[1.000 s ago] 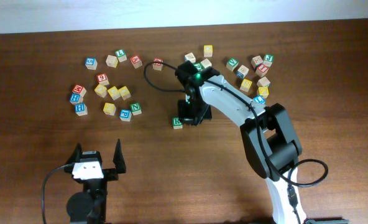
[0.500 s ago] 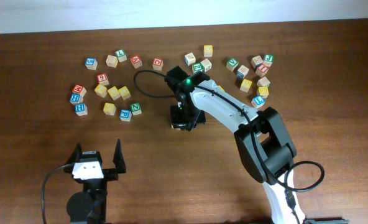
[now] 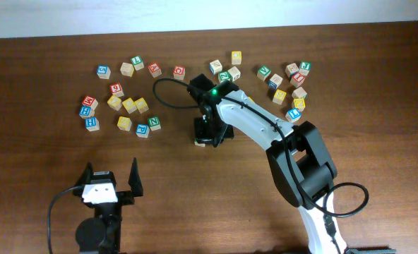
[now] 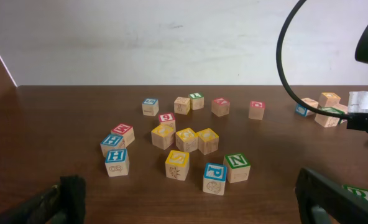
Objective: Spell out RSS
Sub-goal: 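Lower the R block onto the table and open right gripper, then move right gripper to the yellow S block at right cluster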
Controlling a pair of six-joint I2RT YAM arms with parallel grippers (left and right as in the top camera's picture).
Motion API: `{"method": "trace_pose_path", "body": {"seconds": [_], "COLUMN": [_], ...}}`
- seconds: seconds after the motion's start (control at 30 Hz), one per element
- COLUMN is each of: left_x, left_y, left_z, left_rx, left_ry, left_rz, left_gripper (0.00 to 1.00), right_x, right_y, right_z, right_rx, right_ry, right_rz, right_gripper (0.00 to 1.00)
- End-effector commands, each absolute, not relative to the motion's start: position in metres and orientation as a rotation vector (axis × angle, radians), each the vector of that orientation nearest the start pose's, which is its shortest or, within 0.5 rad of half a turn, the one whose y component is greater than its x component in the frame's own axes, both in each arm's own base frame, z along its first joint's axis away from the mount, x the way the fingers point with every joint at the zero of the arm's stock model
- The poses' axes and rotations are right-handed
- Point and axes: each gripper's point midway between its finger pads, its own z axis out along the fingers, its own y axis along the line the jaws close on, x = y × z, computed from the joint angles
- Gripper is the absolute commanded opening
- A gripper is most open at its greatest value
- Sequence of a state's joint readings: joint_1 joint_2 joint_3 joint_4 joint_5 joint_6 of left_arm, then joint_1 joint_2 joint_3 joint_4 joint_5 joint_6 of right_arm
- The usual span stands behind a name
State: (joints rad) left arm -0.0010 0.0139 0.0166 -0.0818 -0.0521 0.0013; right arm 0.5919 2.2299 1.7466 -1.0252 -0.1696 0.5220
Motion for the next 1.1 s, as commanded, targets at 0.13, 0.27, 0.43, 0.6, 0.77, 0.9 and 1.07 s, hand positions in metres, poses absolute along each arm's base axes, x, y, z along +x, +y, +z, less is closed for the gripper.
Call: {"method": "trace_pose_path", "body": {"seconds": [0.13,0.27,0.43,0.6,0.77,0.9,1.07], "left_x": [0.246,0.246,0.246,0.246,0.246,0.246,0.246], "left_y": [0.006,0.006,0.006,0.006,0.006,0.006,0.006], "left_z": [0.156,0.156,0.157,0.157,0.157,0.156,0.156], "left_rx": [-0.014,-0.014,-0.014,-0.014,-0.014,-0.014,-0.014], "left_ry": [1.649,1.649,1.649,1.649,1.649,1.649,1.649], "left_rz": [0.042,0.042,0.042,0.042,0.042,0.042,0.042], "left_gripper": [0.99,0.99,0.99,0.99,0.99,0.99,0.99], "right_x": [0.361,0.361,0.361,0.362,0.375,0.390,0.412], "right_y": [0.269,0.269,0.269,0.268,0.258,0.247,0.209], "right_z": [0.024,0.024,0.024,0.025,0.041,0.069,0.103], "right_rx": [-0.105,-0.105,-0.105,-0.098,-0.055,-0.066,-0.008], "right_ry": [3.116,3.117,3.117,3.115,3.101,3.078,3.053], "right_rz": [0.265,0.266,0.266,0.259,0.244,0.252,0.192], "right_gripper": [0.06,0.06,0.05,0.04,0.04,0.09,0.27]}}
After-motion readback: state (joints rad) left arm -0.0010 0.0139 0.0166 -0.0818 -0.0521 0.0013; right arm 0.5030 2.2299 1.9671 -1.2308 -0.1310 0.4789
